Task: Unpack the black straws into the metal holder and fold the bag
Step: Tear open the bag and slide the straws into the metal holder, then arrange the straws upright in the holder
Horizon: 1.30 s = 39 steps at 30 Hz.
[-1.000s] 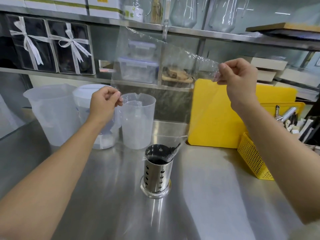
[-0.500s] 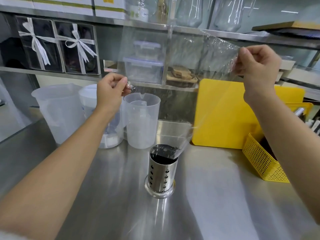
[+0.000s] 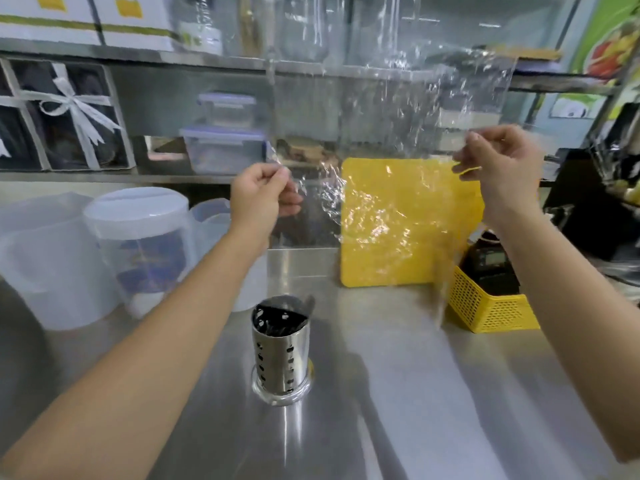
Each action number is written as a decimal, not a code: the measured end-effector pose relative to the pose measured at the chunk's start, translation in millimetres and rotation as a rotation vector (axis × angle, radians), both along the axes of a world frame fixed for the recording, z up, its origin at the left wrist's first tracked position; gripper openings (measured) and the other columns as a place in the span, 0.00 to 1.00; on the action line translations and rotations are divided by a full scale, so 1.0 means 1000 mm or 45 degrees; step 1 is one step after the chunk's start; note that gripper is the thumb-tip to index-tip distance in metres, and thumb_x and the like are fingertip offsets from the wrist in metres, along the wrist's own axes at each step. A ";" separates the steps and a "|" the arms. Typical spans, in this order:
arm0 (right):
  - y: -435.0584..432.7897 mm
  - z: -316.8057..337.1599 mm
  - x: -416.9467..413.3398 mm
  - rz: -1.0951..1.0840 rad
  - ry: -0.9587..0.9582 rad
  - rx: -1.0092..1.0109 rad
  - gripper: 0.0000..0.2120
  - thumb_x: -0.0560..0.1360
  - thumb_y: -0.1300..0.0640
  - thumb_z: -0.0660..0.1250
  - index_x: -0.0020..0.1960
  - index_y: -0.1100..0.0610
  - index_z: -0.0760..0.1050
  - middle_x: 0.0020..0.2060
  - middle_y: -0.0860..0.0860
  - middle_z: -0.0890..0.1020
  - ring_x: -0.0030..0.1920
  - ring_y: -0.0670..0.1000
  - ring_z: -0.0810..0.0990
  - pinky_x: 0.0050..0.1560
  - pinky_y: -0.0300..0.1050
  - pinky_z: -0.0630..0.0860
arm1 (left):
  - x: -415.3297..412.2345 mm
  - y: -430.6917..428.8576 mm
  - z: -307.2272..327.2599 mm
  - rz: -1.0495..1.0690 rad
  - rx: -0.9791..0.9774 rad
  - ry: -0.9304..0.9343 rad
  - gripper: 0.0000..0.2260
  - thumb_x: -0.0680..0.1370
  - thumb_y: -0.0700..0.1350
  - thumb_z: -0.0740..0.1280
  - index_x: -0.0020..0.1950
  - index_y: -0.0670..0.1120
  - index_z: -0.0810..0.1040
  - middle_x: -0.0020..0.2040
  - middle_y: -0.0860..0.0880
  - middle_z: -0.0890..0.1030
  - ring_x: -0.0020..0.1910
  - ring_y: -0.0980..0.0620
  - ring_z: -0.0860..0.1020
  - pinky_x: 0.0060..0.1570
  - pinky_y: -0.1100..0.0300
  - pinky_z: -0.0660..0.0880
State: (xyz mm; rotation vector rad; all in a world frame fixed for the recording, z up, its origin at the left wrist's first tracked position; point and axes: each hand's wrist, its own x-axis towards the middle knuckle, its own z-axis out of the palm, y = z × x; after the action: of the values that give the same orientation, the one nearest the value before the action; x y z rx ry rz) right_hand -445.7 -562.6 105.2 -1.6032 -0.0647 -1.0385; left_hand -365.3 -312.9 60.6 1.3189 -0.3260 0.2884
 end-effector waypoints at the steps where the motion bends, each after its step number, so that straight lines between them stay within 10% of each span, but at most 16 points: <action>1: -0.012 -0.006 -0.004 -0.048 0.027 0.016 0.07 0.74 0.61 0.64 0.39 0.52 0.72 0.24 0.44 0.81 0.26 0.44 0.77 0.27 0.37 0.72 | -0.005 -0.015 -0.008 -0.053 0.000 0.061 0.07 0.78 0.38 0.62 0.40 0.45 0.72 0.33 0.46 0.76 0.23 0.59 0.76 0.27 0.62 0.78; 11: -0.125 -0.139 -0.054 -0.422 0.540 0.062 0.11 0.73 0.65 0.65 0.33 0.57 0.72 0.20 0.46 0.76 0.20 0.39 0.72 0.21 0.32 0.68 | -0.051 -0.114 -0.140 -0.339 0.376 0.530 0.11 0.77 0.37 0.63 0.35 0.44 0.71 0.30 0.46 0.75 0.18 0.60 0.72 0.18 0.69 0.66; 24: -0.156 -0.313 -0.102 -0.517 1.296 0.042 0.06 0.75 0.63 0.64 0.45 0.67 0.76 0.32 0.58 0.80 0.29 0.53 0.75 0.30 0.41 0.70 | -0.085 -0.135 -0.296 -0.278 1.094 0.612 0.13 0.73 0.44 0.70 0.31 0.48 0.69 0.26 0.53 0.71 0.28 0.52 0.69 0.33 0.59 0.64; 29: -0.162 -0.326 -0.104 -0.554 1.558 -0.123 0.15 0.73 0.59 0.68 0.56 0.66 0.73 0.53 0.63 0.80 0.55 0.62 0.77 0.46 0.44 0.66 | -0.088 -0.130 -0.304 -0.291 1.295 0.687 0.13 0.73 0.45 0.68 0.34 0.51 0.65 0.32 0.53 0.74 0.36 0.47 0.75 0.42 0.54 0.73; 39: -0.154 -0.274 -0.064 -0.566 1.563 -0.435 0.17 0.74 0.58 0.65 0.60 0.66 0.72 0.59 0.66 0.76 0.59 0.65 0.74 0.54 0.52 0.71 | -0.075 -0.088 -0.241 -0.318 1.610 0.463 0.08 0.75 0.52 0.63 0.49 0.48 0.74 0.51 0.48 0.81 0.52 0.45 0.78 0.53 0.53 0.74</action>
State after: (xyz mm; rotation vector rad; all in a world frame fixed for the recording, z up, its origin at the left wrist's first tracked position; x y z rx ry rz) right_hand -509.6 -716.6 -169.2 -2.3865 1.0174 -0.1935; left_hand -440.5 -400.5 -180.4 2.4897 -0.3643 -0.4682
